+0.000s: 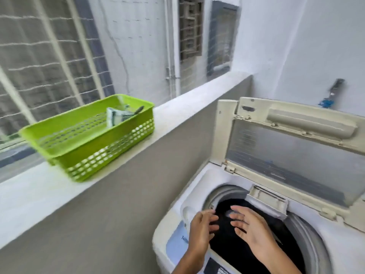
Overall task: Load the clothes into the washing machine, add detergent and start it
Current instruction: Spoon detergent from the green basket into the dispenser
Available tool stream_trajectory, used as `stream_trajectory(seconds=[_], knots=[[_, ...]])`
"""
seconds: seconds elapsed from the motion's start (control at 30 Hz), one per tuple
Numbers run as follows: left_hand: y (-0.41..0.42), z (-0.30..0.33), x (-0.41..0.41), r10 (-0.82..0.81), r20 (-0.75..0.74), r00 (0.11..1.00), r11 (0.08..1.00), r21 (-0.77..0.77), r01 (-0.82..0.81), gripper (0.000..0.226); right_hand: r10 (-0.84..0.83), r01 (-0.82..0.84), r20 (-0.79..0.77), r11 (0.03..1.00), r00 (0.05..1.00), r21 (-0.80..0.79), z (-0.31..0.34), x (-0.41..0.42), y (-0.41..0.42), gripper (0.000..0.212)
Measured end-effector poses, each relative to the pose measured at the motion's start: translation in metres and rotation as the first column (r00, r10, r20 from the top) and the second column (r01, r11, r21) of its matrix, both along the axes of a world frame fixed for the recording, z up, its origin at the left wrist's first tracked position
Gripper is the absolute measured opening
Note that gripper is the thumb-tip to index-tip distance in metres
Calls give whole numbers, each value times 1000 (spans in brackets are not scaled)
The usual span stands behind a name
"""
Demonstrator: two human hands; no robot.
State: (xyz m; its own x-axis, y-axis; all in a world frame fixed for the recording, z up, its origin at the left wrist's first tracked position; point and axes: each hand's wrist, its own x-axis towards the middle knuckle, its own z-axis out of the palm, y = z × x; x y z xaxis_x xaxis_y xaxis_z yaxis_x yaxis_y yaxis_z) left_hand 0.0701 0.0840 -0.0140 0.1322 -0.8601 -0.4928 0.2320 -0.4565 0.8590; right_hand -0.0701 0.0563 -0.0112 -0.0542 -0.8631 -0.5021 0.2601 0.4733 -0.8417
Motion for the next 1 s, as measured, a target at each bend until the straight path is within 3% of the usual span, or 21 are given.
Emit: stream_trajectory(seconds=[0.2, 0.33, 0.4, 0.6, 0.73, 0.83, 0.9, 1.0], knots=[[60, 20, 51, 87, 183, 979, 980, -191, -52, 19, 184, -178, 24, 971, 983, -159, 49, 38, 16, 19], [77, 56, 88, 207, 304, 930, 925, -370, -86, 17, 327, -321, -37, 888, 944, -329, 92, 70, 13, 18], [75, 80, 105, 275, 383, 882, 876, -478, -66, 9, 357, -367, -104, 835, 928, -409, 116, 86, 3, 18], [45, 168, 161, 495, 552, 671, 661, -740, 121, 15, 318, -423, -279, 675, 906, -605, 185, 138, -41, 15], [10, 205, 199, 605, 632, 485, 624, -754, 205, 11, 224, -437, -384, 605, 896, -666, 210, 171, -74, 13], [-22, 220, 221, 565, 744, 357, 702, -661, 265, 17, 148, -465, -474, 579, 868, -669, 215, 194, -97, 11], [-43, 224, 234, 490, 806, 332, 773, -578, 262, 28, 122, -503, -537, 564, 835, -654, 216, 206, -108, 8], [-65, 224, 247, 349, 863, 365, 852, -454, 261, 37, 128, -566, -606, 545, 785, -618, 213, 219, -118, 17]])
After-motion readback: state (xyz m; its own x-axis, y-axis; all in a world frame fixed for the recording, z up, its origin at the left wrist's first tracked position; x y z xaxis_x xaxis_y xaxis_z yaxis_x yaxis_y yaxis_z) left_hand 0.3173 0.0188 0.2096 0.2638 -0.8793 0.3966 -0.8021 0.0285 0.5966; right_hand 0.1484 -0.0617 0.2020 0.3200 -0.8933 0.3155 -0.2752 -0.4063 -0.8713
